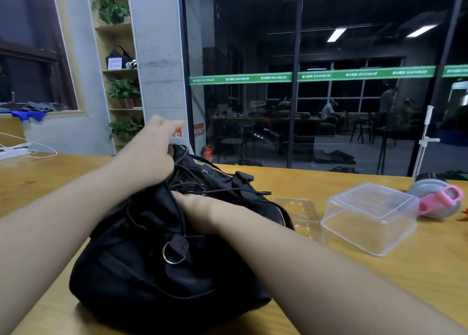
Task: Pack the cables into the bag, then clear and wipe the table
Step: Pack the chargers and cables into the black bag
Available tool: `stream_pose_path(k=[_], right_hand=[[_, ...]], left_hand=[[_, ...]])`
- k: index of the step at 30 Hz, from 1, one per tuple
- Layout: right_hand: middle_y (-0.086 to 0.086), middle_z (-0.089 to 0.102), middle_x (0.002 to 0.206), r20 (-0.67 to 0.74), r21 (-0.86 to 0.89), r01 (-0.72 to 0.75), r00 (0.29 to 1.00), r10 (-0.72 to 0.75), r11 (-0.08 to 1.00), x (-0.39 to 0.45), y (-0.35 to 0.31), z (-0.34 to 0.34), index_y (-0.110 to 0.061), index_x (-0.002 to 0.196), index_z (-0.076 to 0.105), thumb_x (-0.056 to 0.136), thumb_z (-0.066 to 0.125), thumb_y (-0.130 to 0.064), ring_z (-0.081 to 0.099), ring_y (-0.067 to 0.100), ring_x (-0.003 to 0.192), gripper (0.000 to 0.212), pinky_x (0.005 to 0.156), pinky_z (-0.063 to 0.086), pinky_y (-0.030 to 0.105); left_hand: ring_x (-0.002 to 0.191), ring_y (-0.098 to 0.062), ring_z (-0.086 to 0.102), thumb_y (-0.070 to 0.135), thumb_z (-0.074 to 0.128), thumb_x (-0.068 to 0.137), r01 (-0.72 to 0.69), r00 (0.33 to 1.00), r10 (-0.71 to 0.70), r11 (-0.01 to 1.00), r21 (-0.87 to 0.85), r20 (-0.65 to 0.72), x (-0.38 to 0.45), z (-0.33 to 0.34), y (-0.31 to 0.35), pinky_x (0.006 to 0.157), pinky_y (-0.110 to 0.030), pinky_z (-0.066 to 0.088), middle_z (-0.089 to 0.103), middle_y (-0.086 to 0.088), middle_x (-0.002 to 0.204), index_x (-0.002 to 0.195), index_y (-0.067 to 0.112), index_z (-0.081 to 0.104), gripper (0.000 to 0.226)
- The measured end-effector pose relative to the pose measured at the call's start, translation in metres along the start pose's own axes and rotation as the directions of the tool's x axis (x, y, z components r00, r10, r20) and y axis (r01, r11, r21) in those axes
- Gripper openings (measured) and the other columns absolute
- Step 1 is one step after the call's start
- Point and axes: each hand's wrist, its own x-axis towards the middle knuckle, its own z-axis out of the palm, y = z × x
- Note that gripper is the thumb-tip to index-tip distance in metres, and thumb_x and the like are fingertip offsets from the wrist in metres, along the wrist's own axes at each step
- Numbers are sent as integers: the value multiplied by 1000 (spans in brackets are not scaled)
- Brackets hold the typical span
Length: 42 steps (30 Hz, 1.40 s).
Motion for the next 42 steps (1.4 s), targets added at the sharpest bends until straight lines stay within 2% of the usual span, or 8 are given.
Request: stream_pose_path(k=[5, 10, 16, 19, 24, 31, 38, 42], right_hand=[[11, 55, 135, -60, 39, 27, 998, -24, 999, -39, 0, -19, -21, 151, 22, 92, 58, -21, 53, 27, 119, 69, 78, 36, 20], [-3, 64, 120, -257, 61, -125, 957, 136, 990, -75, 34, -38, -20, 119, 62, 95, 49, -21, 57, 16, 111, 28, 89, 44, 25], [7, 42, 143, -175, 26, -507, 846, 503, 862, -86, 95, -30, -19, 144, 35, 96, 42, -11, 38, 28, 129, 49, 103, 39, 38], [10, 61, 126, -197, -4, -540, 826, 528, 842, -85, 102, -24, -15, 129, 55, 99, 46, -19, 55, 28, 113, 32, 90, 48, 34], [8, 62, 110, -511, 13, -405, 783, 354, 914, -80, 78, -39, -9, 114, 62, 99, 44, -18, 57, 26, 102, 25, 83, 44, 30], [4, 68, 91, -454, 293, 39, 885, 103, 955, -60, 17, -22, -36, 136, 39, 97, 45, -11, 63, 19, 80, 47, 72, 51, 33], [15, 54, 129, -105, -166, 8, 994, -26, 986, -37, 4, -15, -33, 144, 38, 91, 36, 4, 49, 29, 121, 65, 92, 36, 30], [-1, 67, 119, -191, 161, -100, 973, 130, 982, -36, 1, -25, -24, 122, 65, 83, 36, 6, 62, 12, 89, 57, 65, 42, 9]], left_hand=[[101, -24, 50, -12, 44, 72, 82, 994, -79, 996, -39, 73, -26, 25, -3, 93, -30, 39, 43, -2, 111, 116, 15, 53, 52], [93, -16, 45, -8, 47, 75, 143, 981, -136, 989, -44, 135, -34, 36, -10, 81, -25, 36, 42, 3, 100, 105, 19, 50, 40], [83, -16, 51, -6, 51, 74, 165, 966, -154, 986, -38, 206, -34, 42, -17, 73, -27, 40, 46, 0, 99, 94, 23, 49, 35], [84, -18, 52, -5, 52, 73, 189, 959, -183, 982, -7, 215, -34, 44, -19, 74, -28, 43, 44, 1, 98, 92, 22, 50, 33], [87, -20, 52, -1, 55, 74, 281, 936, -291, 957, 77, 200, -33, 51, -23, 75, -29, 44, 41, -1, 103, 96, 23, 48, 33], [120, -29, 40, 28, 64, 76, 312, 917, -379, 874, 373, 121, -31, 43, -29, 97, -38, 38, 46, -6, 127, 122, 23, 44, 51], [113, -32, 54, 36, 49, 91, 292, 923, -350, 909, 298, 162, -35, 42, -55, 89, -40, 47, 57, -10, 125, 136, 20, 34, 50], [102, -25, 57, 30, 34, 97, 66, 982, -100, 976, 206, 158, -50, 47, -53, 82, -37, 49, 57, 2, 112, 140, 47, 23, 48]])
